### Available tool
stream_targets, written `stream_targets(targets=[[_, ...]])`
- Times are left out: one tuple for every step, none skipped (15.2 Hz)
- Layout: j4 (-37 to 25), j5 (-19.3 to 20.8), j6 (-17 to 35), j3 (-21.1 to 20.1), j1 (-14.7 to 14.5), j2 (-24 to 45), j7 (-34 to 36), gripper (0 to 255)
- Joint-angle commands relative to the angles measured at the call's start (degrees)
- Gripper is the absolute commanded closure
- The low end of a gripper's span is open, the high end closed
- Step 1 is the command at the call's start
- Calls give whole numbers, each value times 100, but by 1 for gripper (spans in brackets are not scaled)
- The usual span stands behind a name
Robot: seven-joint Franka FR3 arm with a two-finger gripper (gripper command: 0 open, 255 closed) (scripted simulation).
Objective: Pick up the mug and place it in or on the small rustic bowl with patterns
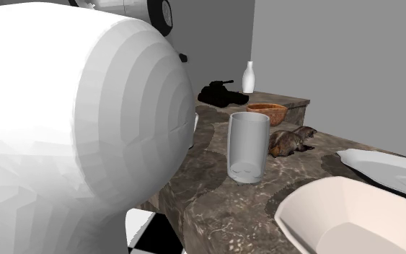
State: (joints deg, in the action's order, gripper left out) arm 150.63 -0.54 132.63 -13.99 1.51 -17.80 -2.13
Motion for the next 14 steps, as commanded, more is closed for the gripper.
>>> stream_targets(targets=[[-1,0,0,0,0,0,0,255],[-1,0,0,0,0,0,0,255],[-1,0,1,0,0,0,0,255],[-1,0,1,0,0,1,0,255],[0,0,1,0,0,0,0,255],[-35,-13,-91,9,-6,-59,-16,255],[-73,-25,-183,18,-11,-114,-30,255],[-111,-36,-274,27,-17,-168,-43,255],[-150,-46,-365,36,-21,-221,-57,255],[-191,-55,-456,45,-26,-271,-69,255],[-233,-63,-546,54,-30,-320,-81,255],[-276,-71,-636,62,-33,-367,-92,255],[-321,-77,-725,71,-36,-412,-103,255],[-367,-83,-813,79,-39,-456,-113,255]])
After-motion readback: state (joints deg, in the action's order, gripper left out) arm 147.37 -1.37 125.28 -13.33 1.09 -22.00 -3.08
